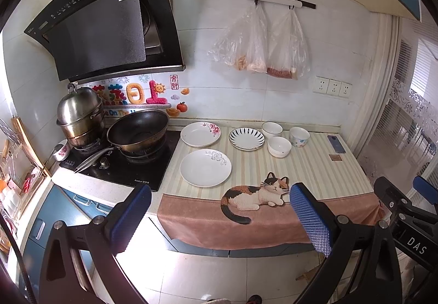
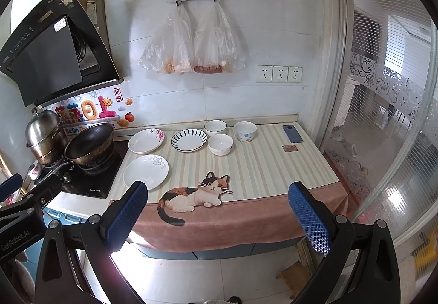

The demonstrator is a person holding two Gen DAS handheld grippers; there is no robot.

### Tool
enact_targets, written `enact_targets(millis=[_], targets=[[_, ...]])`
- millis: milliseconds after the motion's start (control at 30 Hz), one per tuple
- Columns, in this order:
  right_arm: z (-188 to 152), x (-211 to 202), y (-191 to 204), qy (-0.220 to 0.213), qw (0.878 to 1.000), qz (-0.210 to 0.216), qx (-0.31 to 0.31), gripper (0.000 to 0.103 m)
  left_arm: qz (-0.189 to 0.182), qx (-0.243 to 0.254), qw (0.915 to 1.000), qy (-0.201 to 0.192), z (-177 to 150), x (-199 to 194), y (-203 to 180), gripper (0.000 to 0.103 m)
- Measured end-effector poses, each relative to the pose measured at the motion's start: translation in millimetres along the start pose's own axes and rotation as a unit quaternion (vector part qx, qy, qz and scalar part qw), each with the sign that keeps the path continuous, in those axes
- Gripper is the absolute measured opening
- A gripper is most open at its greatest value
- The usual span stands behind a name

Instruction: Organize plates and bowls

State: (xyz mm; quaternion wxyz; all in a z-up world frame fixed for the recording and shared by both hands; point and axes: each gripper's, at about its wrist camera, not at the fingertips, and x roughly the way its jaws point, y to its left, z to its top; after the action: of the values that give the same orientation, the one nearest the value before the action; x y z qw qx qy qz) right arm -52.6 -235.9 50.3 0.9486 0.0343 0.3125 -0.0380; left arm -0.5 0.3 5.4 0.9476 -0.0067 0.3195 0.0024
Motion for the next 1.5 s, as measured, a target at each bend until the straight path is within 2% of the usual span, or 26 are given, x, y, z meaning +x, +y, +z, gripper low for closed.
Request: enact_targets(millis=[1500], targets=[[6.7,0.7,3.4,-0.009,1.0,0.0,-0.004,0.103,0.004,-0.003,0.9999,-0.01,11.0,-1.0,6.7,0.103]])
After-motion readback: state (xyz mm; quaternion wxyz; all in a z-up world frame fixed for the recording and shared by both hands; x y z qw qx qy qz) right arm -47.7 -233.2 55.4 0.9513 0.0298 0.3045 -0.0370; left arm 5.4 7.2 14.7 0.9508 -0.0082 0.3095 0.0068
